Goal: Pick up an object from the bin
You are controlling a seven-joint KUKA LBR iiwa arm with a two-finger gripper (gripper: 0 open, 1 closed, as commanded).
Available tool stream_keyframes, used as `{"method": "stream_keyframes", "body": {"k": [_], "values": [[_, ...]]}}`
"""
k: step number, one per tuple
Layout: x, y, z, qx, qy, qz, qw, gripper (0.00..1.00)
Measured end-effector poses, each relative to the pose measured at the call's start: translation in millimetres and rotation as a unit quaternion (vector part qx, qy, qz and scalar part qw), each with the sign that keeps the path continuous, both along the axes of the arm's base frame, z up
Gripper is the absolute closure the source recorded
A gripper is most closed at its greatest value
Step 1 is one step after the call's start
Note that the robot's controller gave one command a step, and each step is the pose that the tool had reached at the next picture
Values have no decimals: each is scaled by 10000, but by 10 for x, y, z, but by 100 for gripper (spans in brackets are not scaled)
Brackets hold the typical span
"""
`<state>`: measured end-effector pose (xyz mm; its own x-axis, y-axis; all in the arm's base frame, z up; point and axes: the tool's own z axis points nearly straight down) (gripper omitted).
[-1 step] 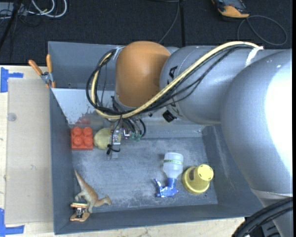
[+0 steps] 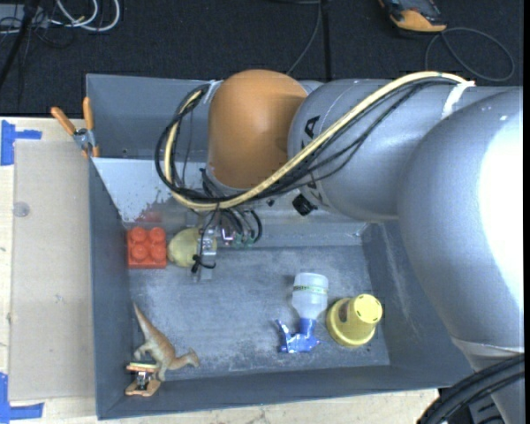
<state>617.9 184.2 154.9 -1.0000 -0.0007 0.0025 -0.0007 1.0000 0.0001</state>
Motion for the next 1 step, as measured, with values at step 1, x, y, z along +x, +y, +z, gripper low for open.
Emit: {"method": "stream_keyframes", "body": {"k": [1], "values": [[-240, -68, -237, -1, 15, -3, 10000, 0]]}}
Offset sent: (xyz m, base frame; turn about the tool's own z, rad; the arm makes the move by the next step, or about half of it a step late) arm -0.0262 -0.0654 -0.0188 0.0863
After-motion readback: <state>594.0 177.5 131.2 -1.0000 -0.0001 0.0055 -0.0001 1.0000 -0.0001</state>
